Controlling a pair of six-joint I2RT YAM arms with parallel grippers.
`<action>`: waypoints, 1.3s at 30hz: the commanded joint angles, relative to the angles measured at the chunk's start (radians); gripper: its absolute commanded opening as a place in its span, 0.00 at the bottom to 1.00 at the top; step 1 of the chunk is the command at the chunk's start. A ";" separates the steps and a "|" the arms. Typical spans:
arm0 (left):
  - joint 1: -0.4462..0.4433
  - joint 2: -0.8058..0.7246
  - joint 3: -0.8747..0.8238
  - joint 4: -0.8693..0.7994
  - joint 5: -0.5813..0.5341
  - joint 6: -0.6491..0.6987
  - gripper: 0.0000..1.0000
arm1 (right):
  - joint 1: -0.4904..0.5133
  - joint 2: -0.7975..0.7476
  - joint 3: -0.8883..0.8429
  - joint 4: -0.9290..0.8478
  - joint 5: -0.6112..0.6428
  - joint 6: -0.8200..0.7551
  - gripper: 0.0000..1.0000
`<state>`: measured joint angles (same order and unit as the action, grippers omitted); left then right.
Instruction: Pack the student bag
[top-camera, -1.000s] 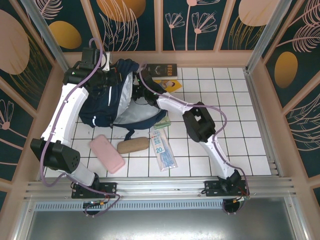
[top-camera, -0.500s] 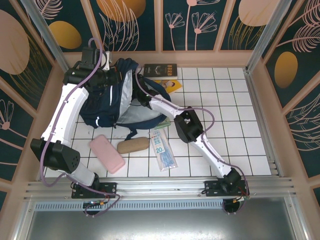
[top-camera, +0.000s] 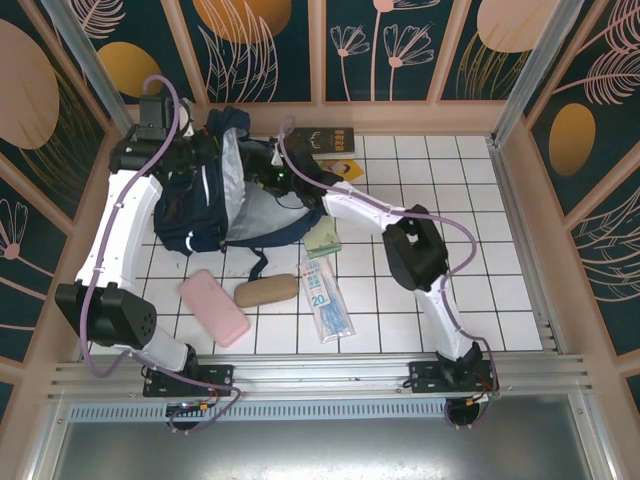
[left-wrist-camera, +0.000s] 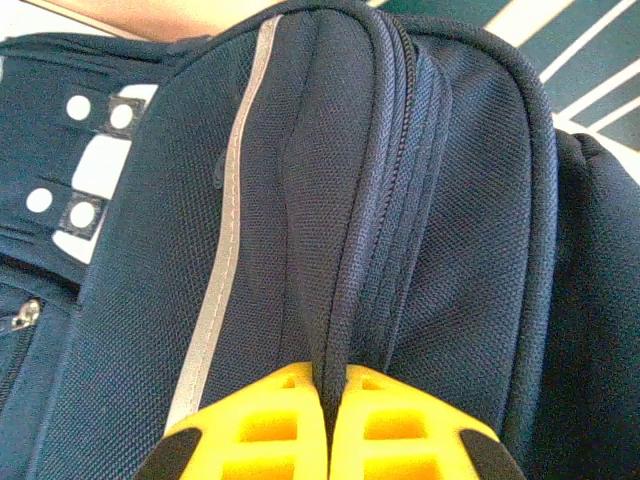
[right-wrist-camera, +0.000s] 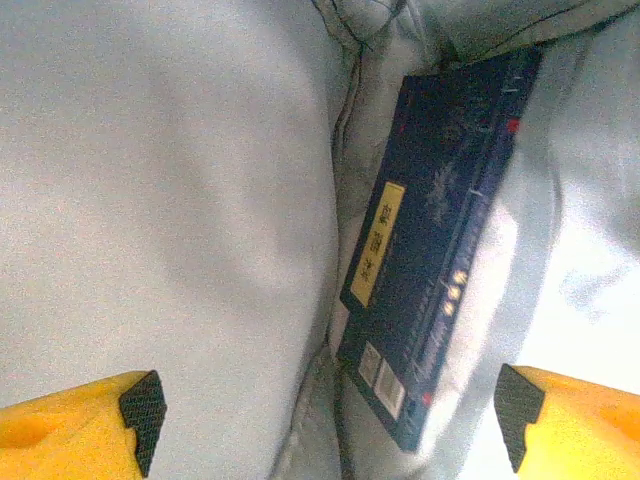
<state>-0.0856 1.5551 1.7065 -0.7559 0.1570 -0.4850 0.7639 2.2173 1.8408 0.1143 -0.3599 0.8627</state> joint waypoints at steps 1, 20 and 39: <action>0.068 -0.075 -0.018 0.161 -0.133 -0.064 0.00 | -0.023 -0.161 -0.145 0.145 -0.006 -0.096 0.86; 0.109 0.016 -0.206 0.338 -0.302 -0.024 0.00 | -0.355 -0.421 -0.533 0.058 -0.171 -0.180 0.84; 0.009 0.009 -0.263 0.431 -0.219 -0.087 0.00 | -0.251 -0.194 -0.178 0.175 -0.375 0.019 0.83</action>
<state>-0.1360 1.6253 1.4666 -0.3431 0.0868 -0.5522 0.5392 2.1075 1.6848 0.2150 -0.7399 0.8558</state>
